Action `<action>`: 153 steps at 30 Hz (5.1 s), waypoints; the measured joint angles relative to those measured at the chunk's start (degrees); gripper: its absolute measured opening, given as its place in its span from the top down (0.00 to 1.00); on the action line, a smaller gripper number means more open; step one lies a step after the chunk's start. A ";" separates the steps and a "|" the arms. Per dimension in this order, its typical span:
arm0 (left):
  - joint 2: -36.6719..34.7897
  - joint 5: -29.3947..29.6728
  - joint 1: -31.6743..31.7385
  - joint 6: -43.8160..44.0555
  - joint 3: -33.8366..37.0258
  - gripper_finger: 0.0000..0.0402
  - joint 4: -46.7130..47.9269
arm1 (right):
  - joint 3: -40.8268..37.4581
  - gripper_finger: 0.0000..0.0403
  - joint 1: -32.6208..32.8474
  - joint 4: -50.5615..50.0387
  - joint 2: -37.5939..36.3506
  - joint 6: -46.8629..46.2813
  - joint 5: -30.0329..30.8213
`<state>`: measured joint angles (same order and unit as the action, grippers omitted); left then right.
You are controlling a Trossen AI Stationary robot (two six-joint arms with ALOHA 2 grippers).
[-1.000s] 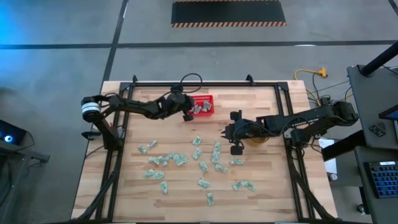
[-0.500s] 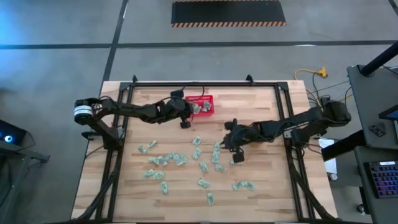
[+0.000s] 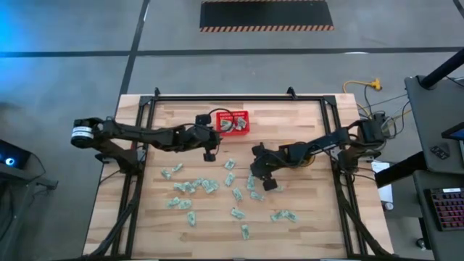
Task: Pick and place Stevia / Truvia into bins
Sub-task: Put the white stevia packet into the red bin
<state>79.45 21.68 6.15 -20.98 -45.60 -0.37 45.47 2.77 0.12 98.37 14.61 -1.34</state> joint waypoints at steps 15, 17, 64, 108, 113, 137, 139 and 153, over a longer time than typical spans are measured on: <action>-1.82 0.01 -0.06 2.76 0.76 0.78 1.52 | 0.06 0.57 -0.07 -3.18 1.18 -0.58 -0.16; -1.82 0.01 -0.08 2.86 0.78 0.78 1.44 | 0.07 0.57 -0.07 -2.95 1.38 -0.06 -0.18; -2.46 0.01 -0.30 11.63 0.72 0.78 10.43 | 11.56 0.98 -20.22 7.79 1.40 9.36 16.49; 9.40 -23.69 -6.86 23.69 0.66 0.78 15.69 | 11.52 0.73 -12.99 -24.05 -4.57 1.86 -13.32; 10.40 -25.96 -7.80 23.68 0.52 0.78 14.28 | 11.50 0.74 -8.74 -23.96 -4.57 1.86 -13.30; 16.19 -32.35 -11.78 23.69 0.50 0.78 8.23 | 10.99 0.81 -1.53 -26.75 -4.57 -3.74 -13.10; 16.26 -32.30 -11.80 23.68 0.50 0.78 8.27 | 10.99 0.82 -1.51 -26.73 -4.57 -3.74 -13.08; 15.16 -29.14 -11.85 23.17 0.63 0.98 8.88 | 10.98 0.83 -1.51 -26.69 -4.57 -3.72 -13.08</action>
<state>94.61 -7.46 -5.69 2.19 -44.97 8.51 56.45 1.26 -26.57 93.80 10.89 -14.41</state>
